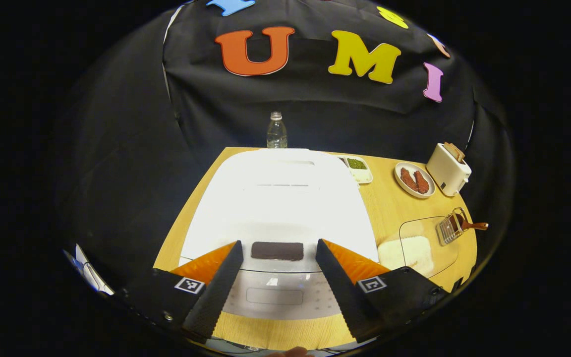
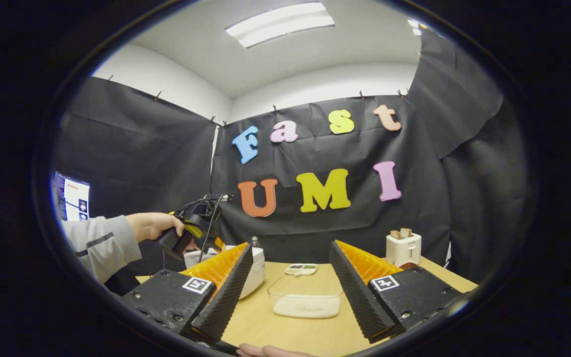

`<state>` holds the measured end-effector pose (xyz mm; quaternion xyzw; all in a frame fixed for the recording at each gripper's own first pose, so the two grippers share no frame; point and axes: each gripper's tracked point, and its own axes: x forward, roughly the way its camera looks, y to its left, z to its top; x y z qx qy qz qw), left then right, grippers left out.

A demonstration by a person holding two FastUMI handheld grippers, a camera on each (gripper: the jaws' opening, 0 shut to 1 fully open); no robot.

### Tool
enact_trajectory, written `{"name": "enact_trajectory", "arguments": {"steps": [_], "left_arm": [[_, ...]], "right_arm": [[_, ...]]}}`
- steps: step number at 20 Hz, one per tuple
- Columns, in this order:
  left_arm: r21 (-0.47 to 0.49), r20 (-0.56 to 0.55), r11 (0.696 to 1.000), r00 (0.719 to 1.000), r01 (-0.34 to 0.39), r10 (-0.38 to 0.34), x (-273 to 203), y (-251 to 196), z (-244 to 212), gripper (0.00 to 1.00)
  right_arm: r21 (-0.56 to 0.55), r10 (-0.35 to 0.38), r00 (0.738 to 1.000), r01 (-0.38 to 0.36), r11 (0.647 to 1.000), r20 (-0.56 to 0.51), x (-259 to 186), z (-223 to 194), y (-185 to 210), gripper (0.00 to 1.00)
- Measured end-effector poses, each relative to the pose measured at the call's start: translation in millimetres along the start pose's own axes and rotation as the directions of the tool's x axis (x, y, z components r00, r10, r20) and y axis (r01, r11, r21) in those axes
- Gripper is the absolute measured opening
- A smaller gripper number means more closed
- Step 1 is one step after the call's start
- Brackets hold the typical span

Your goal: Close the left gripper, press the button to open the rice cooker; take a wooden spoon from the chopstick holder with the right hand, scoop a spoonful of rice and pour it into the rice cooker, then put the wooden spoon back into the chopstick holder.

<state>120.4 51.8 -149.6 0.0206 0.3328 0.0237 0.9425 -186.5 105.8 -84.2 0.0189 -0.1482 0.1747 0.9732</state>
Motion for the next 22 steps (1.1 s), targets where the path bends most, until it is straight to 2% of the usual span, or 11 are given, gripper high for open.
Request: {"name": "enact_trajectory", "arguments": {"steps": [2,6,7,11,12,13,15,16,18,21,22], "left_arm": [[-0.002,0.018,1.000,1.000,0.007,-0.007,2.3,0.1,2.3,0.97],[0.007,0.058,1.000,0.998,-0.009,0.008,4.3,1.6,4.8,0.97],[0.004,0.068,1.000,0.998,-0.006,0.005,3.4,1.8,4.7,0.97],[-0.028,0.114,0.999,0.993,-0.034,0.037,-6.3,9.3,8.3,0.94],[-0.029,0.144,0.999,0.989,-0.041,0.045,-12.6,8.8,11.9,0.93],[-0.023,0.175,0.999,0.984,-0.042,0.045,-21.4,6.3,16.1,0.92],[-0.008,0.278,1.000,0.960,-0.018,0.019,-48.7,-9.7,24.2,0.92],[0.001,0.316,1.000,0.949,-0.002,0.002,-63.3,-19.3,23.0,0.92],[0.024,0.384,1.000,0.923,0.003,-0.012,-89.8,-34.7,15.5,0.91],[0.051,0.469,0.998,0.881,0.036,-0.056,-129.8,-59.0,4.6,0.93],[0.048,0.496,0.997,0.866,0.054,-0.070,-140.6,-67.3,0.5,0.93]], "right_arm": [[-0.004,-0.008,1.000,0.008,1.000,-0.005,0.4,-1.5,-1.0,0.94],[-0.005,-0.019,1.000,0.019,1.000,-0.017,3.3,-3.5,-3.2,0.94],[-0.003,-0.026,1.000,0.026,1.000,-0.016,4.1,-2.7,-5.2,1.00],[-0.001,-0.039,0.999,0.039,0.999,-0.017,8.0,-3.2,-7.0,1.00],[-0.004,-0.039,0.999,0.039,0.999,-0.018,7.8,-3.2,-7.5,0.94],[-0.011,-0.043,0.999,0.043,0.999,-0.016,8.6,-2.1,-9.3,1.00],[-0.027,-0.079,0.997,0.079,0.997,-0.004,10.4,2.2,-22.1,1.00],[-0.025,-0.111,0.994,0.111,0.993,-0.002,10.8,1.1,-32.3,0.94],[-0.004,-0.146,0.989,0.146,0.989,-0.013,13.0,-0.6,-41.9,1.00],[0.027,-0.164,0.986,0.165,0.986,-0.036,12.7,1.6,-52.3,1.00],[0.020,-0.184,0.982,0.185,0.983,-0.049,11.3,2.5,-60.4,0.94]]}}
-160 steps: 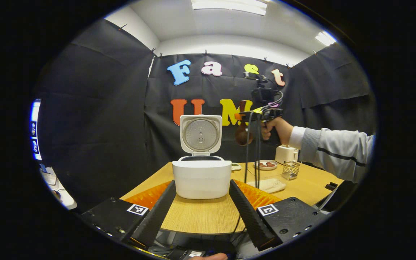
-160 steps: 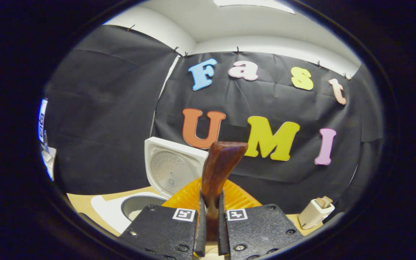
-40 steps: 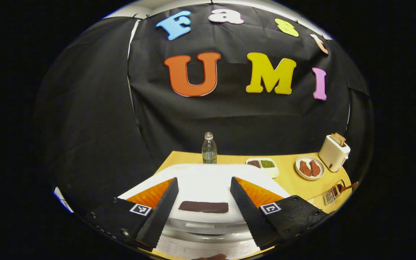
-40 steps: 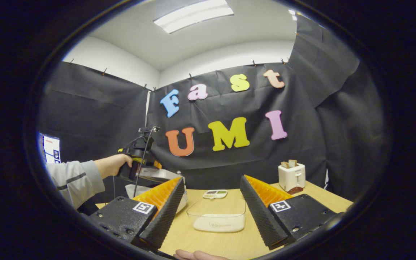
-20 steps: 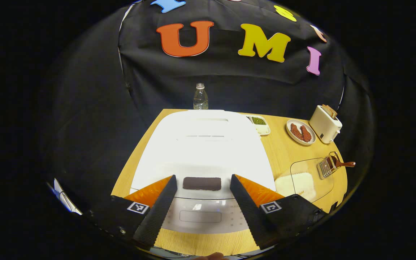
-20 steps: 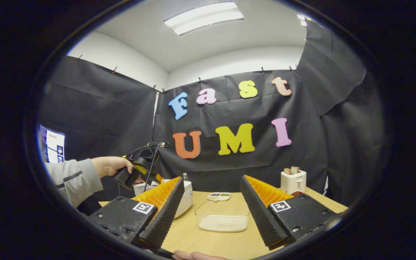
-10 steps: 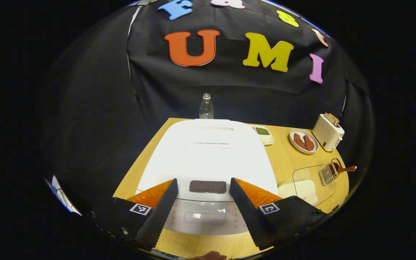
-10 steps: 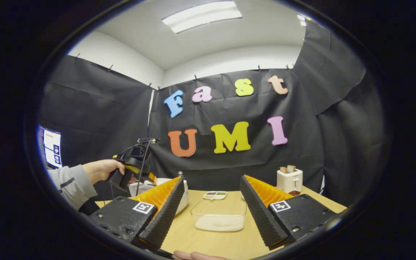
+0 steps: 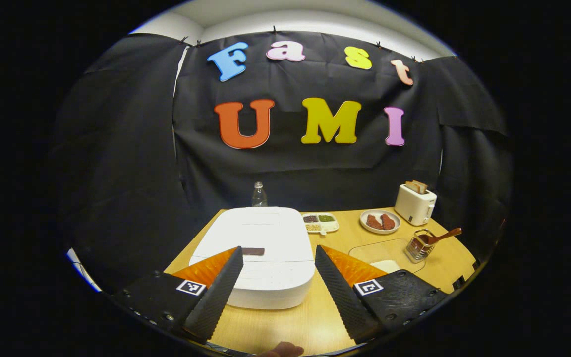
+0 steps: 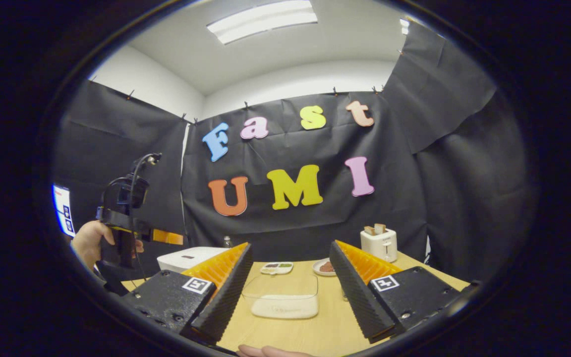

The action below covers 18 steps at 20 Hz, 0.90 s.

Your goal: Close the left gripper, press the button to open the rice cooker; take a wooden spoon from the chopstick holder with the right hand, scoop a spoonful of rice and pour it into the rice cooker, then put the wooden spoon back into the chopstick holder.

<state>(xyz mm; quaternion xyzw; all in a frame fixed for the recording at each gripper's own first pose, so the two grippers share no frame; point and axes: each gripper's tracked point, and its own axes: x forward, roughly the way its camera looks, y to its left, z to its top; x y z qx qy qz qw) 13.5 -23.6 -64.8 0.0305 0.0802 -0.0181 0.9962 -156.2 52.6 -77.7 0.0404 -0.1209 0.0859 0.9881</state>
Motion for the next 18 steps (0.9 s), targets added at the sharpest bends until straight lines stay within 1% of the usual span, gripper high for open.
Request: {"name": "enact_trajectory", "arguments": {"steps": [1,2,3,4,5,6,7,8,9,10,11,12,13,14,15,16,17,18], "left_arm": [[-0.010,0.016,1.000,1.000,0.002,-0.002,-11.6,-4.5,-4.6,0.93],[-0.013,0.033,1.000,0.999,0.003,-0.003,-21.4,-8.3,-8.2,0.94],[-0.013,0.056,1.000,0.998,0.000,0.001,-31.0,-10.6,-8.5,0.94],[-0.013,0.078,1.000,0.997,-0.018,0.019,-40.0,-9.0,-9.7,0.94],[-0.022,0.097,0.999,0.995,-0.035,0.037,-50.3,-8.6,-10.9,0.95],[-0.030,0.121,0.999,0.991,-0.045,0.049,-59.5,-10.0,-13.0,0.95],[-0.044,0.148,0.998,0.988,-0.044,0.050,-69.3,-13.8,-15.5,0.94],[-0.081,0.194,0.996,0.979,-0.046,0.061,-78.5,-17.7,-14.6,0.94],[-0.102,0.240,0.995,0.970,-0.016,0.041,-85.6,-30.5,-16.6,0.93],[-0.088,0.248,0.996,0.969,0.024,-0.002,-91.6,-46.0,-21.6,0.94],[-0.066,0.246,0.998,0.969,0.020,-0.003,-98.6,-51.9,-34.9,0.94],[-0.049,0.252,0.999,0.968,0.001,0.011,-105.8,-49.3,-35.1,0.94],[-0.038,0.261,0.999,0.965,-0.002,0.011,-113.4,-50.6,-32.4,0.95],[-0.019,0.276,1.000,0.961,-0.010,0.015,-123.7,-53.6,-26.0,0.94],[-0.007,0.305,1.000,0.952,-0.030,0.030,-133.6,-51.1,-17.6,0.95],[0.001,0.323,0.999,0.946,-0.033,0.031,-142.2,-53.3,-11.1,0.95],[0.004,0.326,1.000,0.945,-0.024,0.021,-148.4,-57.7,-9.6,0.94],[0.000,0.328,1.000,0.944,-0.019,0.018,-154.4,-60.0,-9.6,0.94]], "right_arm": [[-0.001,-0.031,0.999,0.031,1.000,-0.013,-0.7,0.7,-11.7,0.94],[0.014,-0.049,0.999,0.050,0.999,-0.018,-1.5,2.7,-19.4,1.00],[0.037,-0.054,0.998,0.055,0.998,-0.023,-3.4,5.1,-23.6,1.00],[0.056,-0.052,0.998,0.054,0.997,-0.034,-5.2,4.2,-25.8,1.00],[0.064,-0.048,0.998,0.051,0.997,-0.048,-6.9,3.8,-29.4,0.92],[0.063,-0.045,0.997,0.049,0.997,-0.061,-8.3,2.1,-33.2,1.00],[0.060,-0.046,0.997,0.050,0.997,-0.066,-9.0,2.8,-36.5,1.00],[0.058,-0.046,0.997,0.049,0.997,-0.065,-8.6,5.0,-39.7,1.00],[0.046,-0.038,0.997,0.041,0.998,-0.067,-9.5,6.2,-39.5,1.00],[0.028,-0.030,0.997,0.032,0.999,-0.071,-10.2,4.7,-40.7,1.00],[0.012,-0.028,0.997,0.029,1.000,-0.070,-12.1,6.5,-43.1,1.00],[0.001,-0.038,0.997,0.038,0.999,-0.067,-15.5,8.0,-48.9,0.92],[-0.007,-0.049,0.997,0.049,0.999,-0.058,-19.8,11.0,-53.9,1.00],[-0.014,-0.054,0.998,0.054,0.998,-0.044,-25.4,15.3,-54.7,0.92],[-0.022,-0.053,0.998,0.052,0.998,-0.029,-29.8,21.1,-53.6,0.92],[-0.029,-0.053,0.998,0.052,0.998,-0.016,-34.4,25.9,-52.5,0.92],[-0.032,-0.054,0.999,0.053,0.998,-0.007,-39.1,30.3,-52.2,1.00],[-0.034,-0.050,0.999,0.050,0.998,0.001,-42.9,32.7,-50.0,1.00]]}}
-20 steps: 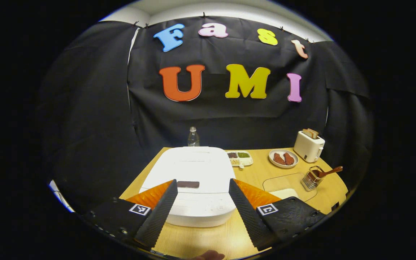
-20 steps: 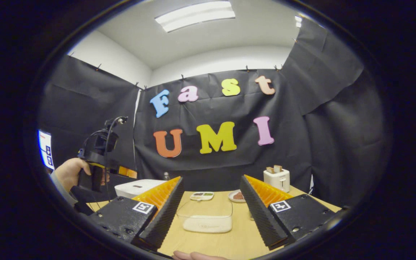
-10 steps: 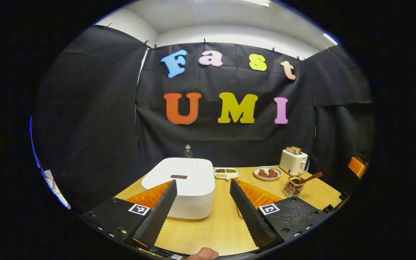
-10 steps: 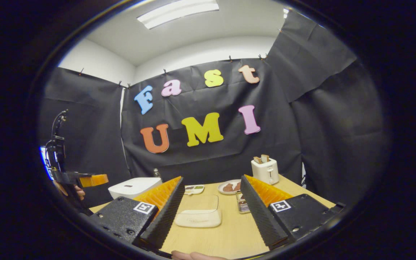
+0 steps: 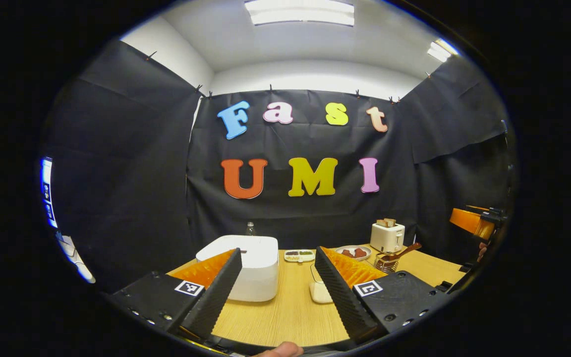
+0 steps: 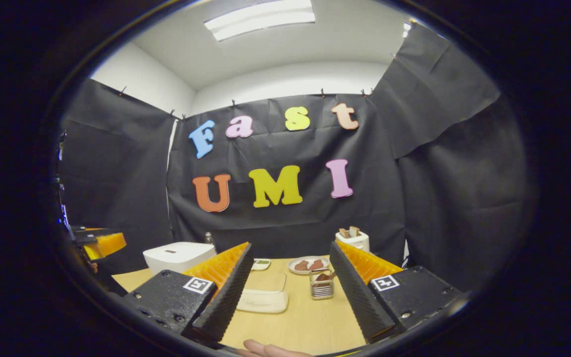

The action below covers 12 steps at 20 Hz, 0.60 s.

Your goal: Close the left gripper, press the button to open the rice cooker; take a wooden spoon from the chopstick holder with the right hand, scoop a spoonful of rice and pour it into the rice cooker, then put the wooden spoon back into the chopstick holder.

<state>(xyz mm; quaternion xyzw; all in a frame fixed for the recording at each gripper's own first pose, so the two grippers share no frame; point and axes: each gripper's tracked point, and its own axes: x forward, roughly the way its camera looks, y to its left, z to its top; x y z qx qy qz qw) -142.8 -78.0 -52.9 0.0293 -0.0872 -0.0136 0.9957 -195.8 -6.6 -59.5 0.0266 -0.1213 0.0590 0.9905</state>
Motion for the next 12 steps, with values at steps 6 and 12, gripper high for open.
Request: {"name": "enact_trajectory", "arguments": {"steps": [6,12], "left_arm": [[0.012,0.027,1.000,1.000,-0.008,0.007,-8.6,-4.4,9.2,0.94],[0.041,0.032,0.999,0.999,0.015,-0.017,-5.4,-15.3,10.9,0.94]], "right_arm": [[-0.024,0.043,0.998,-0.042,0.999,0.052,-15.6,11.5,10.1,1.00],[0.002,-0.017,0.999,0.017,1.000,0.049,-8.0,5.1,-10.7,1.00]]}}
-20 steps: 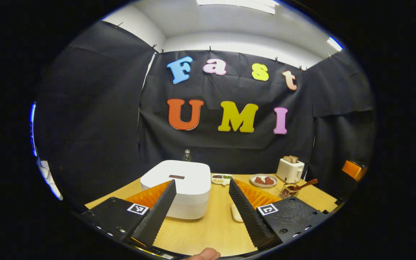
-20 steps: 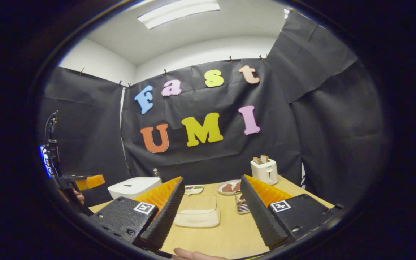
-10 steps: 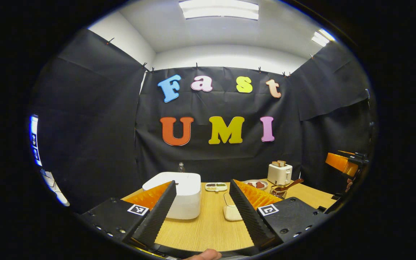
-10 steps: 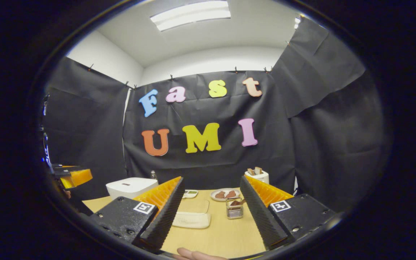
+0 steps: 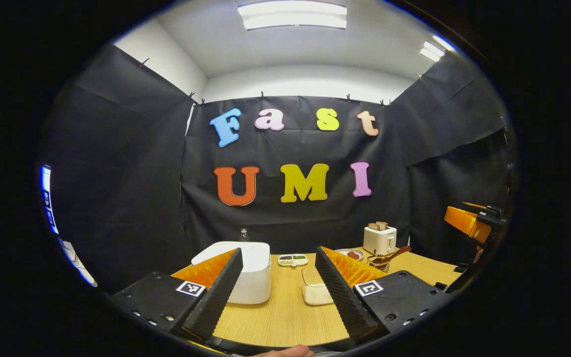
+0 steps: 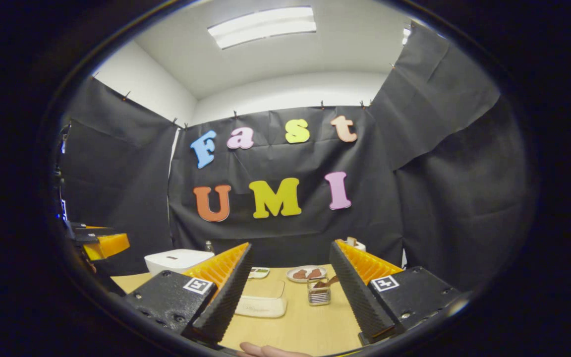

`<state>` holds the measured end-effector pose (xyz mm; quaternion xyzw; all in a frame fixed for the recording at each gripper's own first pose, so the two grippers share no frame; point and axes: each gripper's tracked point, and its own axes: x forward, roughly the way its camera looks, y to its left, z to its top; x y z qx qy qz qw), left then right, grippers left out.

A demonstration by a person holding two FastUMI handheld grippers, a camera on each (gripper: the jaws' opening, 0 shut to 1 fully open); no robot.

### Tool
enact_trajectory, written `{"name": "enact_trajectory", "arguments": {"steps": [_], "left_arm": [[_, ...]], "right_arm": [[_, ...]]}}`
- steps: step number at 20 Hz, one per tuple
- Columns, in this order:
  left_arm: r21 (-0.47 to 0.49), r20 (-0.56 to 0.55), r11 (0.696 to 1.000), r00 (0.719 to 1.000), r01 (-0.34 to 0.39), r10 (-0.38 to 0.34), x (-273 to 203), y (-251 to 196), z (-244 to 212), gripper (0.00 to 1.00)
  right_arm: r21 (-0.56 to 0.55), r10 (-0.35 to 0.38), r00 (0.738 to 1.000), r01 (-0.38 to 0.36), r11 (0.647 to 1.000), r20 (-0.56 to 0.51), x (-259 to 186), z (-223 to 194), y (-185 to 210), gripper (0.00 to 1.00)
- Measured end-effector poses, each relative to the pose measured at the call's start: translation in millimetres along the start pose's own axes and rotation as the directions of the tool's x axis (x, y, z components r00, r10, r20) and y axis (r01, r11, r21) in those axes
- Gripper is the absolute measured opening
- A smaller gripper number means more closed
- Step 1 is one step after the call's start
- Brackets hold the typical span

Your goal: Close the left gripper, press the button to open the rice cooker; take a wooden spoon from the chopstick holder with the right hand, scoop a spoonful of rice and pour it into the rice cooker, then put the wooden spoon back into the chopstick holder.

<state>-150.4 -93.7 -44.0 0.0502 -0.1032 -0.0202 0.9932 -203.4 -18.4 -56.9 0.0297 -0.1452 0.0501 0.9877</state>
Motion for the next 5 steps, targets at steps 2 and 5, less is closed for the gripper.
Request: {"name": "enact_trajectory", "arguments": {"steps": [2,5], "left_arm": [[0.011,0.002,1.000,1.000,-0.006,0.006,1.1,-0.2,-0.5,0.94],[0.012,0.003,1.000,1.000,-0.009,0.009,4.0,1.7,-1.6,0.94]], "right_arm": [[-0.001,-0.013,1.000,0.013,1.000,-0.022,2.8,-6.3,-5.0,1.00],[0.004,-0.015,0.999,0.015,1.000,-0.028,2.7,-6.7,-7.4,1.00]]}}
